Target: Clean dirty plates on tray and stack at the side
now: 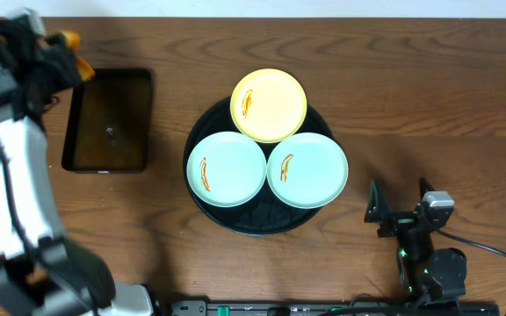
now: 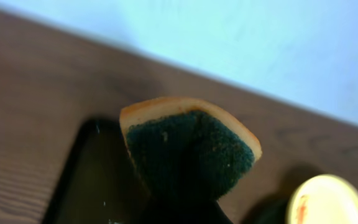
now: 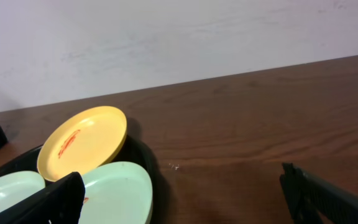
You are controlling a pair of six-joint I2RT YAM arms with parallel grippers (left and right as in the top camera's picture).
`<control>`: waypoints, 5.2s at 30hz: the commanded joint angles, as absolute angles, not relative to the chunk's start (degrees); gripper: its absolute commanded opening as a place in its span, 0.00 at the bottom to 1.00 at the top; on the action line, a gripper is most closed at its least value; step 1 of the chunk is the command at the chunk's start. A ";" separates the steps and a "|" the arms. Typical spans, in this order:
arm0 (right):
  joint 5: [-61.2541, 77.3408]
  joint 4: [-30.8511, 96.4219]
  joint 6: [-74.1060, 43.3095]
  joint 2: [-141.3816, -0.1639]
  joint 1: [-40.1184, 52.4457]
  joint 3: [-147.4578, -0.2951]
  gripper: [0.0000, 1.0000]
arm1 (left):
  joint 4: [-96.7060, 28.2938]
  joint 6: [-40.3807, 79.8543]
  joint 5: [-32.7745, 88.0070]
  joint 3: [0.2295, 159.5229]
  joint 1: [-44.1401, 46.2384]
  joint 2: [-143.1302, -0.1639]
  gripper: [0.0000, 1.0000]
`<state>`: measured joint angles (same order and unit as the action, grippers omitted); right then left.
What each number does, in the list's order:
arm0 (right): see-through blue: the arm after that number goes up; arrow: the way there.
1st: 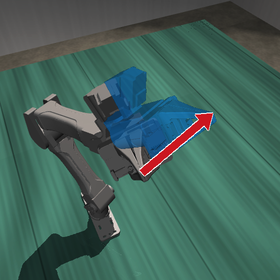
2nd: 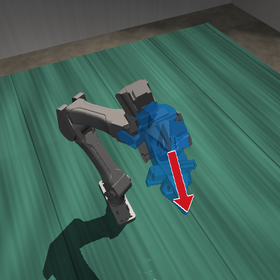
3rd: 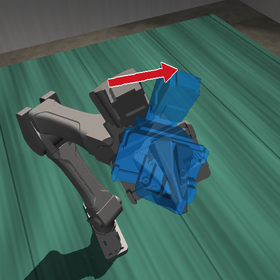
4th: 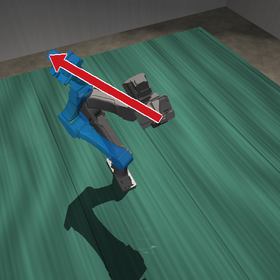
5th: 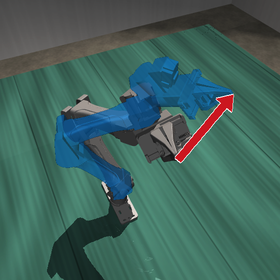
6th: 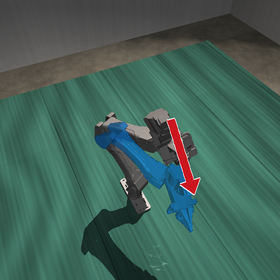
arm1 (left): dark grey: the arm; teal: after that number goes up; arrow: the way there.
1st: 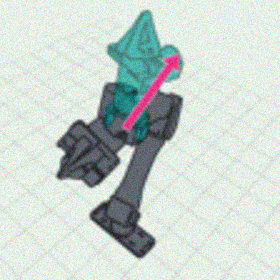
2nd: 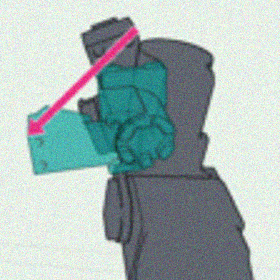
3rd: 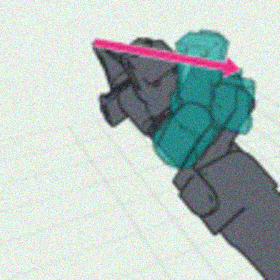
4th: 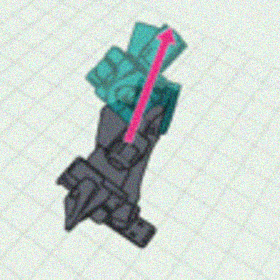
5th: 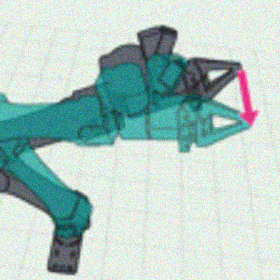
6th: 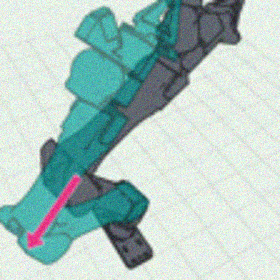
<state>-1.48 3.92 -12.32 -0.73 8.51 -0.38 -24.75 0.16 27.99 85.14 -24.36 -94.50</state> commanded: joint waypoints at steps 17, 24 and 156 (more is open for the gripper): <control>-1.45 4.12 -11.51 -0.75 7.90 -0.32 0.99 | -22.31 1.58 26.70 83.40 -25.52 -85.49 0.07; -1.45 4.12 -11.51 -0.75 7.90 -0.32 0.99 | -21.69 1.54 26.26 81.45 -25.52 -87.05 0.07; -1.45 4.12 -11.51 -0.75 7.90 -0.32 0.99 | -24.38 12.05 42.50 77.08 -29.61 -92.73 0.07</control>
